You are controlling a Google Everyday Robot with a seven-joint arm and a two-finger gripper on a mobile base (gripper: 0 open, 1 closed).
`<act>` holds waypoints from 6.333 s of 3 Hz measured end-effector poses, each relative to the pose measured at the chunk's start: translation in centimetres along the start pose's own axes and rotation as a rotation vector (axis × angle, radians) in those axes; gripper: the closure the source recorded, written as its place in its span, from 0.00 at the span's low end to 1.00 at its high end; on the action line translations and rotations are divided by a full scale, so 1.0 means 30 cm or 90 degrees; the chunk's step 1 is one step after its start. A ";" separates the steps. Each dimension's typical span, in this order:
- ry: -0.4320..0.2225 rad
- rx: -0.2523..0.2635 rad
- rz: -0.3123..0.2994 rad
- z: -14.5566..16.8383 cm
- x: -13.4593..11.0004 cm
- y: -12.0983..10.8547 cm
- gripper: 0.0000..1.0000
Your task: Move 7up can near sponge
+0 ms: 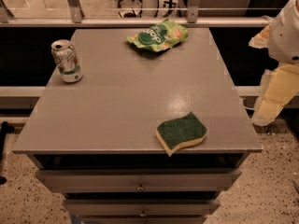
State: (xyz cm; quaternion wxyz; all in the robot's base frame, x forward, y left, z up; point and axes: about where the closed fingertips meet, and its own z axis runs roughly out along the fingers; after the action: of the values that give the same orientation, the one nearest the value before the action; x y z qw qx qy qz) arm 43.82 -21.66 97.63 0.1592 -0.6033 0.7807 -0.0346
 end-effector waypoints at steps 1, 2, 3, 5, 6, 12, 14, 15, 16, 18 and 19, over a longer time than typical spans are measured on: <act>0.000 0.000 0.000 0.000 0.000 0.000 0.00; -0.041 -0.010 0.004 0.022 -0.039 -0.026 0.00; -0.145 -0.037 0.009 0.106 -0.195 -0.095 0.00; -0.299 -0.054 0.014 0.176 -0.459 -0.173 0.00; -0.327 -0.065 -0.008 0.180 -0.532 -0.172 0.00; -0.667 -0.138 -0.030 0.555 -1.495 -0.173 0.00; -0.685 -0.163 -0.004 0.654 -1.591 -0.187 0.00; -0.690 -0.175 -0.003 0.674 -1.622 -0.172 0.17; -0.694 -0.178 0.004 0.688 -1.630 -0.171 0.40; -0.702 -0.164 0.019 0.624 -1.563 -0.215 0.86; -0.686 -0.143 0.025 0.499 -1.365 -0.264 1.00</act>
Offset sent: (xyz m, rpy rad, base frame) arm 0.0399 0.0324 -0.0092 0.2255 0.0176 0.0471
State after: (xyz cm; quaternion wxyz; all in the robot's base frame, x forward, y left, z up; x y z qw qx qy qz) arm 64.60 17.28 93.89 0.4714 -0.5344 0.5988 0.3657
